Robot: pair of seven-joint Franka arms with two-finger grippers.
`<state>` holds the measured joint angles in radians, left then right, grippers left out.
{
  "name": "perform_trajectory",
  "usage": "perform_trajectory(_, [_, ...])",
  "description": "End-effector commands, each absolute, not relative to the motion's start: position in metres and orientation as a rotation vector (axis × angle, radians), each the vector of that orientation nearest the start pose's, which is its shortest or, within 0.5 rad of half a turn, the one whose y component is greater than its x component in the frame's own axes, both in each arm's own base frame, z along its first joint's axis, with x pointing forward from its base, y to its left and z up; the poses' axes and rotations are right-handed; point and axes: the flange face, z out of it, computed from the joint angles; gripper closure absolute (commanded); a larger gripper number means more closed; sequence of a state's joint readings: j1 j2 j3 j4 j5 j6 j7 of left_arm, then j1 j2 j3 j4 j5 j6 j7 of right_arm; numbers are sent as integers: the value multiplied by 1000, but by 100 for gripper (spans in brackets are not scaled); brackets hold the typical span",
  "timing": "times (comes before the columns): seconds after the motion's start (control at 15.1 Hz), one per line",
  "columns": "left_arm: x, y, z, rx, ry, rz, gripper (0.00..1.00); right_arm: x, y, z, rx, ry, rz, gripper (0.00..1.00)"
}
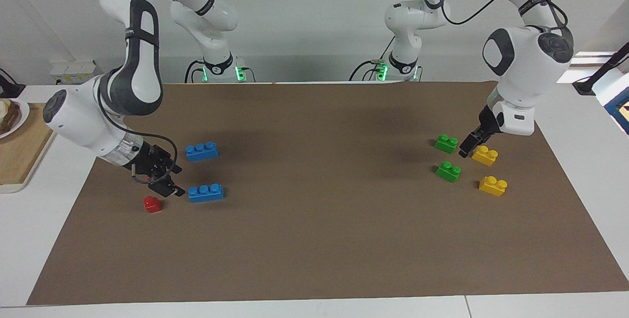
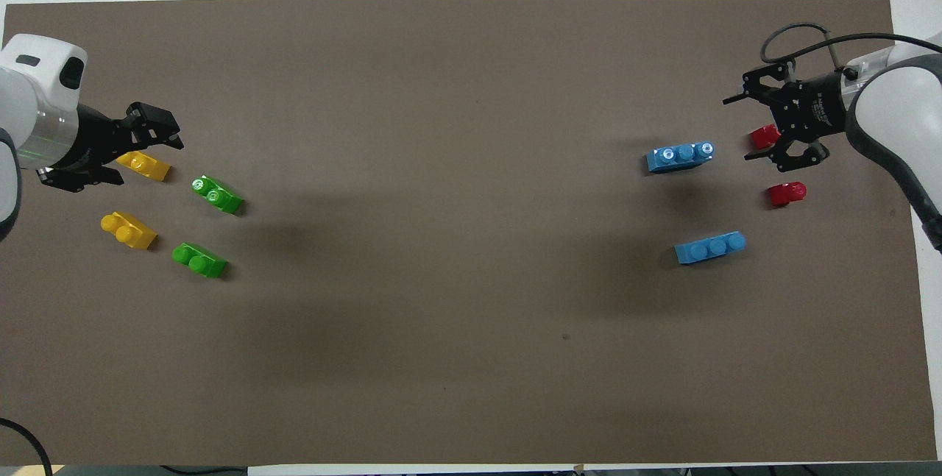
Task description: Remove green block with left arm and hold with right
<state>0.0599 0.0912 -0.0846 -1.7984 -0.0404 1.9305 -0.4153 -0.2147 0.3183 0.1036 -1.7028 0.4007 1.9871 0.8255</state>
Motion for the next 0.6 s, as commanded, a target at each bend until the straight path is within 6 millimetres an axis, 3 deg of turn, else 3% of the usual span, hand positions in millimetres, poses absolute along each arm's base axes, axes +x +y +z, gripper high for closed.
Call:
perform_trajectory(0.0, [578,-12,529,-3171,-354,-72,0,637,-54,448,-2477,1320,178,6])
perform_trajectory(0.2, [561,-17,555,-3151,-164,-78,0,629,-55,493,-2634,1115,74,6])
perform_trajectory(0.53, [543,-30,579,-3138,2,-84,0,599,-52,567,-2842,753,-70,5])
